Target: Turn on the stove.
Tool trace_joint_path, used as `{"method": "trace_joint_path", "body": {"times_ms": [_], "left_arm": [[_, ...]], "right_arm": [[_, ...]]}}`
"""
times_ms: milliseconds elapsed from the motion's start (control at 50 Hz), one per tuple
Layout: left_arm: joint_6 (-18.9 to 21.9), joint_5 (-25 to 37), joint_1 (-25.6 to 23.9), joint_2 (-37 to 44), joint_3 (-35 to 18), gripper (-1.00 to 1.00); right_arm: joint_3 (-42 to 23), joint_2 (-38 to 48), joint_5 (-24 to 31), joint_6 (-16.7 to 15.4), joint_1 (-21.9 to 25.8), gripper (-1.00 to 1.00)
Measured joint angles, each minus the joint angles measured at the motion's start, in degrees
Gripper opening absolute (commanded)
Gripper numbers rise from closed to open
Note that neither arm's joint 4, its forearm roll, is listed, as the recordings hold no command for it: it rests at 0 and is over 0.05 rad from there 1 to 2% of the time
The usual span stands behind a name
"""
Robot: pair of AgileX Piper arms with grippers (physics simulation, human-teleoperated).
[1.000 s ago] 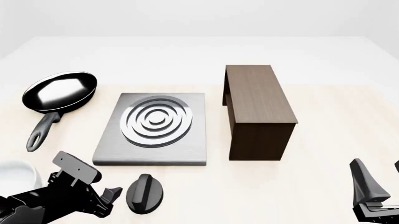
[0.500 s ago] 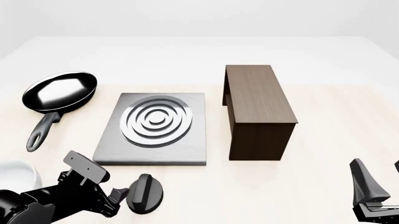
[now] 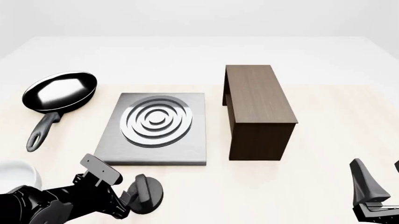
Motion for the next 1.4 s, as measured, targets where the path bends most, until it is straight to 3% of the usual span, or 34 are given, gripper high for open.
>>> {"method": "trace_joint_path", "body": {"times_ms": [400,680,1000,1400], "left_arm": [[-3.87,1.47,-5.56,2.67,-3.09,1.00],[-4.75,3.09,-6.87,1.35,-3.51,1.00],[-5.04,7.26,-6.66,-4.40,-3.11,1.00],[-6.25,18.25,-4.87,-16.94,-6.77,1.00]], "right_arm": [[0.00,0.00,0.00,0.00,0.00,1.00],[0.00,0.00,0.00,0.00,0.00,1.00],[0.00,0.00,0.00,0.00,0.00,1.00],[0.00,0.00,0.00,0.00,0.00,1.00]]}}
